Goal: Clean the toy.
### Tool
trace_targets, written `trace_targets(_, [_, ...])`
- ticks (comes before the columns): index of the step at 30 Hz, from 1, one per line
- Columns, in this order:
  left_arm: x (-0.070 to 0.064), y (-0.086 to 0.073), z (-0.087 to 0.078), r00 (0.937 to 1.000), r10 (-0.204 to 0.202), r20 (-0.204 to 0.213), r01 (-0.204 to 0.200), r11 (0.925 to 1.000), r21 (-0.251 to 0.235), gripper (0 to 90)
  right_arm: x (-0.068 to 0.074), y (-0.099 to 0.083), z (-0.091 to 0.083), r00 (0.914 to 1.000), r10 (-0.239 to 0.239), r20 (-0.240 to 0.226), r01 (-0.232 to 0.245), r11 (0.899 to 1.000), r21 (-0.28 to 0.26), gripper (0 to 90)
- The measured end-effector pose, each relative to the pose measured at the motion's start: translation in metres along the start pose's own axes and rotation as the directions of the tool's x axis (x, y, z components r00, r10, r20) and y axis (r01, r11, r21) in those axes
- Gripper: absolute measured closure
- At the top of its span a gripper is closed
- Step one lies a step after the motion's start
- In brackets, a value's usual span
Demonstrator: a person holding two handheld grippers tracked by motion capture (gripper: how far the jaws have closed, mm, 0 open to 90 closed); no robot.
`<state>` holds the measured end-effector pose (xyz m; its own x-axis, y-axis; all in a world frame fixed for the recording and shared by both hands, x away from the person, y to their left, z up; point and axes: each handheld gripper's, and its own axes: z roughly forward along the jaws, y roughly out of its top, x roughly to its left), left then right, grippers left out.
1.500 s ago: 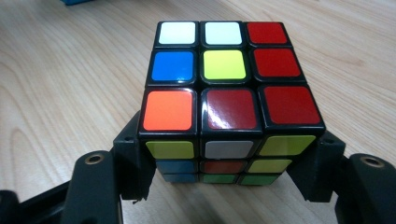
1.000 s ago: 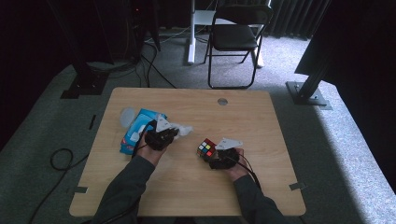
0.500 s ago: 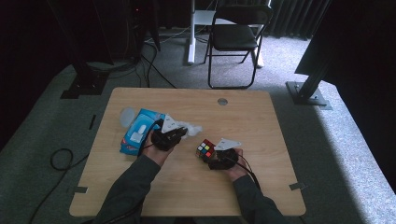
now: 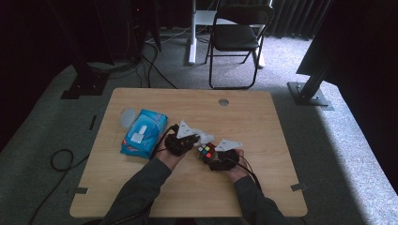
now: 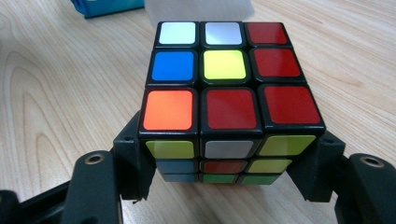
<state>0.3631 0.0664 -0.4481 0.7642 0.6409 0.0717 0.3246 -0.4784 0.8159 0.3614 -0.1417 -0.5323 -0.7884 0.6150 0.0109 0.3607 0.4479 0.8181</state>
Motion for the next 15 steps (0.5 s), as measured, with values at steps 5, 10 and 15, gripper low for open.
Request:
trace_targets(5, [-0.009, -0.002, 0.012, 0.9995, 0.029, 0.013, -0.029, 0.9994, 0.017, 87.3, 0.002, 0.001, -0.001, 0.9999, -0.012, -0.005, 0.012, 1.000, -0.008, 34.2])
trace_targets(10, [-0.013, -0.002, 0.020, 0.9988, 0.046, 0.018, -0.047, 0.9984, 0.032, 87.3, 0.004, 0.002, 0.000, 0.9997, -0.017, -0.015, 0.017, 1.000, -0.007, 34.2])
trace_targets(15, [-0.016, -0.001, 0.025, 0.9979, 0.056, 0.034, -0.057, 0.9977, 0.037, 87.2, 0.005, 0.002, 0.000, 0.9995, -0.023, -0.021, 0.023, 1.000, -0.009, 34.2])
